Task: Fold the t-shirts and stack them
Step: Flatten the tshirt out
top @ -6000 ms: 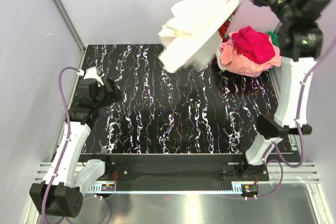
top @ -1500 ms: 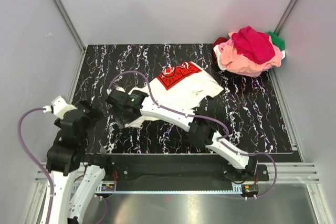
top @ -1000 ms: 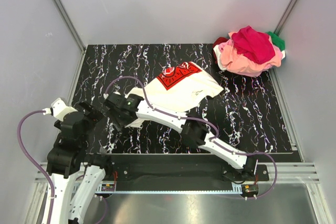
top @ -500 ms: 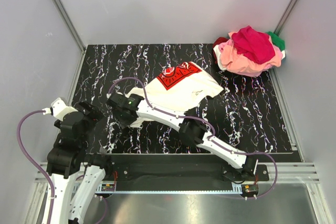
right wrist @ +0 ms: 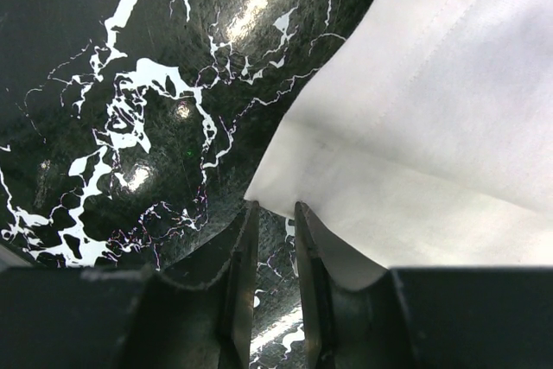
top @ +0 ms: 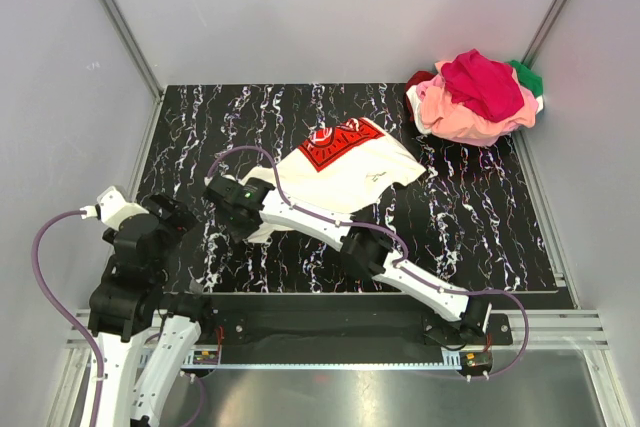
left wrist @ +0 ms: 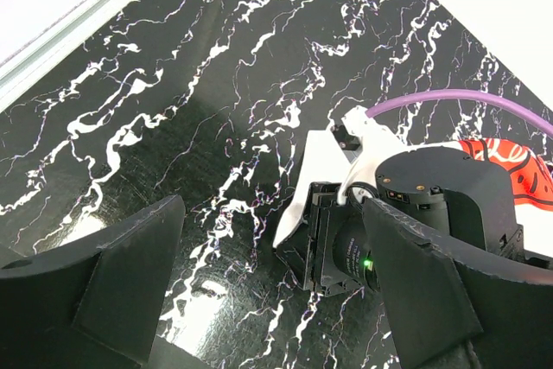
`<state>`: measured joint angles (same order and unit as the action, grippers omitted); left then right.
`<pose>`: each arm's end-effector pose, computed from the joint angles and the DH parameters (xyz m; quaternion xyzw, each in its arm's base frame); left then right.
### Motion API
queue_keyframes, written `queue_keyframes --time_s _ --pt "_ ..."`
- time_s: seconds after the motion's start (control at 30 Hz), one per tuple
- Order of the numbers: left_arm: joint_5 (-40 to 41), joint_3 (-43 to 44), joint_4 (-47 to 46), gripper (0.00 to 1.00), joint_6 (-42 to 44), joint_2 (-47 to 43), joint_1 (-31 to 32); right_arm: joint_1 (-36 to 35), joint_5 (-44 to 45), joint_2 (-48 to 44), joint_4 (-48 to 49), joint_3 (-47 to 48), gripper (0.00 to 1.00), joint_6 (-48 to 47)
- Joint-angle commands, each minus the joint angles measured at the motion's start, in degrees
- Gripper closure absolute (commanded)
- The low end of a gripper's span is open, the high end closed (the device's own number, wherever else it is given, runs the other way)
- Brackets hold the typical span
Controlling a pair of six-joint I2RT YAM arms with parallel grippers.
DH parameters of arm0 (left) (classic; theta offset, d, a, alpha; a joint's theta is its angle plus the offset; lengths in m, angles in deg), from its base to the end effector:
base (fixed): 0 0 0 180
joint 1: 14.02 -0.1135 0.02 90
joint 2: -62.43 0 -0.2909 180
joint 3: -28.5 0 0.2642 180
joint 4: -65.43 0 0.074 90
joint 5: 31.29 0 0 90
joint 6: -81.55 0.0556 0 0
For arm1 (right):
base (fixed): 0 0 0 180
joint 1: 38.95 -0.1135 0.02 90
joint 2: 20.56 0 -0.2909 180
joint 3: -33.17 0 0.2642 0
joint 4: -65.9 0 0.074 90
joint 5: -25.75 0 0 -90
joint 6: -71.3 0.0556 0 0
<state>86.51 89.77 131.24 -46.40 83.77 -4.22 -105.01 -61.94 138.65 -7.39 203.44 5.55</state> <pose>0.0660 0.0149 0.3352 -0.3238 0.7670 -0.0224 0.5536 0.2502 0.5581 0.1528 -0.3418 0.9084 0.1563 0.1831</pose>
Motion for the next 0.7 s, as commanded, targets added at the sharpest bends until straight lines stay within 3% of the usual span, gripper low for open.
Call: queue_keyframes --time_s 0.0,0.07,0.3,0.57,0.67 --pt "-0.5 -0.3 -3.1 0.09 1.0 -0.4 -0.1 0.1 1.2 6.3 -6.3 1.6 0.70 0.5" --pt "-0.6 -0.2 -2.9 0.09 0.9 -0.7 -0.1 0.0 1.6 5.3 -6.2 0.1 0.70 0.2" --pt "-0.7 -0.5 -3.2 0.09 0.9 -1.8 -0.1 -0.2 8.1 4.5 -8.6 -0.7 0.46 -2.3" --pt "-0.5 -0.4 -3.1 0.10 0.9 -1.2 -0.1 2.3 12.8 2.9 -8.3 -14.1 0.49 -1.4" --pt "-0.5 -0.5 -3.2 0.10 1.0 -1.0 -0.1 2.6 13.9 5.3 -9.4 -10.3 0.52 -1.7"
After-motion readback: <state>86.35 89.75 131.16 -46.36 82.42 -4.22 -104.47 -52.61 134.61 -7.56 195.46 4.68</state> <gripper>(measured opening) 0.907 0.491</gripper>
